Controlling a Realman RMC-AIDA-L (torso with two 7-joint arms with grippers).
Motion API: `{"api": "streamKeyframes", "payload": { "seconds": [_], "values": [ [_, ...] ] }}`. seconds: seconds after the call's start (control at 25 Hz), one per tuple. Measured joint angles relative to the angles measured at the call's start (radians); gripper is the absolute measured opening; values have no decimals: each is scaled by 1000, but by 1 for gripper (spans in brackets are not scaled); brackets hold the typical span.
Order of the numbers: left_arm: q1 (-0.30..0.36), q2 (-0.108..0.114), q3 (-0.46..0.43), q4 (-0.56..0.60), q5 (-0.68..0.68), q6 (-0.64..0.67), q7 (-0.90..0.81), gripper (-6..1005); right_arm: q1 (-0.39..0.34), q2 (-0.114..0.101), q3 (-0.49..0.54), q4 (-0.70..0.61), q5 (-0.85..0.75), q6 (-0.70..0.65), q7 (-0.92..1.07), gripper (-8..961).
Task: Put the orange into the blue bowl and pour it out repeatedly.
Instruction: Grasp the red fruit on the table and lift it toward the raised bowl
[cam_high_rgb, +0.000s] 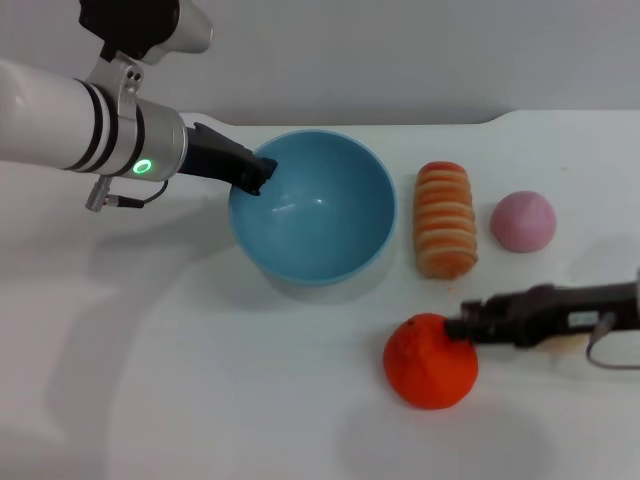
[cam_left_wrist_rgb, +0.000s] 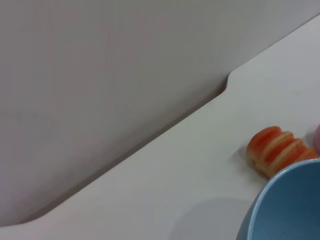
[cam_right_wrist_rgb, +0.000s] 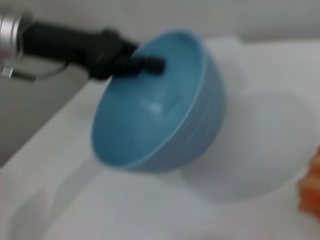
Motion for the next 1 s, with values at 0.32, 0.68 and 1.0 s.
{"api": "streamKeyframes", "payload": {
  "seconds": [0.32, 0.68, 1.0],
  "values": [
    [-2, -3, 6, -10, -1, -38, 0, -1, 27, 5, -84, 52, -21, 48, 30, 503],
    [-9, -3, 30, -20, -1, -62, 0, 0, 34, 5, -107, 52, -19, 48, 6, 417],
    [-9, -3, 30, -21, 5, -66, 0, -1, 36, 6, -106, 49, 11, 36, -1, 247]
  ]
}}
